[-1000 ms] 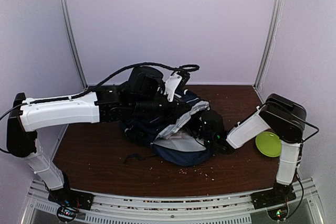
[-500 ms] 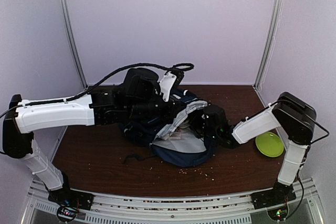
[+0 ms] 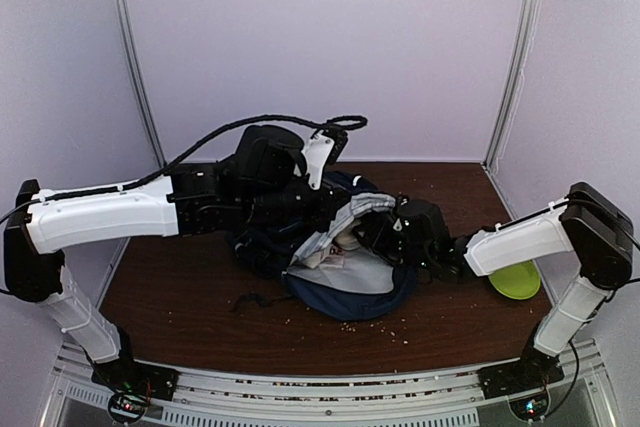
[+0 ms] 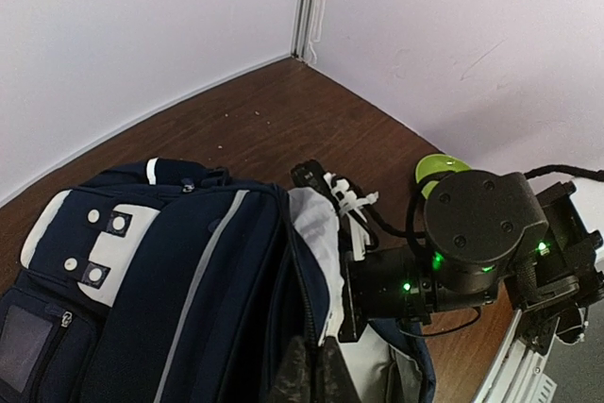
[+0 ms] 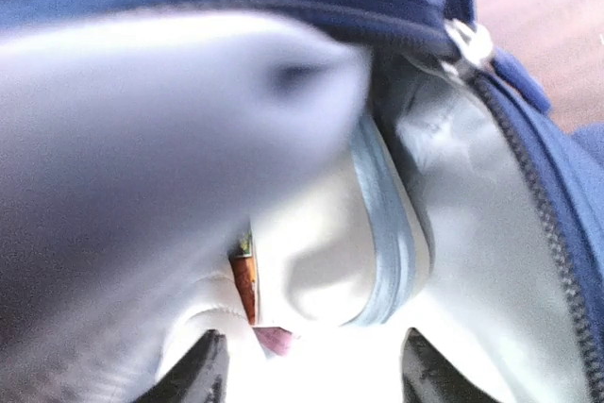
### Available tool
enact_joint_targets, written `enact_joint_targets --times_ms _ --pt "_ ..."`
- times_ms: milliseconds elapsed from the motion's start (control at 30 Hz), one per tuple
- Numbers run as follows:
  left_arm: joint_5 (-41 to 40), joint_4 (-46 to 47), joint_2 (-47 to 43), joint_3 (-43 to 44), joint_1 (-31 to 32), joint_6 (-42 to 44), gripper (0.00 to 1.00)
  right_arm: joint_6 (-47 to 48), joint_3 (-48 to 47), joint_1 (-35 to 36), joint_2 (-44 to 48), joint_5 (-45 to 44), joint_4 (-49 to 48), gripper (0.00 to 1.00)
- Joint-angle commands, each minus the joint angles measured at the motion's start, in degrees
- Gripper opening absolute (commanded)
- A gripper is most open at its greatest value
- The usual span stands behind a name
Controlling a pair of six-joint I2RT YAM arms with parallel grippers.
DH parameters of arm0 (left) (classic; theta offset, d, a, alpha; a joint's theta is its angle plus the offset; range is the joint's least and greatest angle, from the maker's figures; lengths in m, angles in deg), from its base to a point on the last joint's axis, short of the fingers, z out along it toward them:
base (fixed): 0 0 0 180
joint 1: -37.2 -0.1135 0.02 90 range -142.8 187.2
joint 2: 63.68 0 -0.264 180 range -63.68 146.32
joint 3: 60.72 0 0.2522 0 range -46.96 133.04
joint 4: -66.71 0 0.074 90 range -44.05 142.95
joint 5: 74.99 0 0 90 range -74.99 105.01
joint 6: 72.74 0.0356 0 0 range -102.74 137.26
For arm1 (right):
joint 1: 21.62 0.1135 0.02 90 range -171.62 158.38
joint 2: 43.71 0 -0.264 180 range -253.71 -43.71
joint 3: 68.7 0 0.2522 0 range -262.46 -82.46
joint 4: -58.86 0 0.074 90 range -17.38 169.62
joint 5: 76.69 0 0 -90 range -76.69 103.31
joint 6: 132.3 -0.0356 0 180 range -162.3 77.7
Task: Pack the student bag
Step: Place the stationery in the student bag.
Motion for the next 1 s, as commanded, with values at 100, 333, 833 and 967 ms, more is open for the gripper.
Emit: enact_joint_targets --times_ms 100,333,833,967 --pt "3.4 9.8 -1.3 3.9 0.6 -0.7 0.0 1.6 -1.5 0.8 -3.5 0.1 -1.4 0.28" --pt "7.2 10.1 -1.5 3.3 0.7 -0.8 0.0 1.0 -6.1 0.8 -8.6 -0.5 -1.8 0.19" --pt "10.3 9.9 -2.9 -0.5 0.7 -1.2 0.0 -3.6 -12.5 -1.1 -15.3 -1.2 -16.5 0.3" --pt "1.8 7.7 -4.9 -0.8 0.4 0.7 0.0 -0.7 -10.9 -0.9 -10.2 5.0 -11.9 0.4"
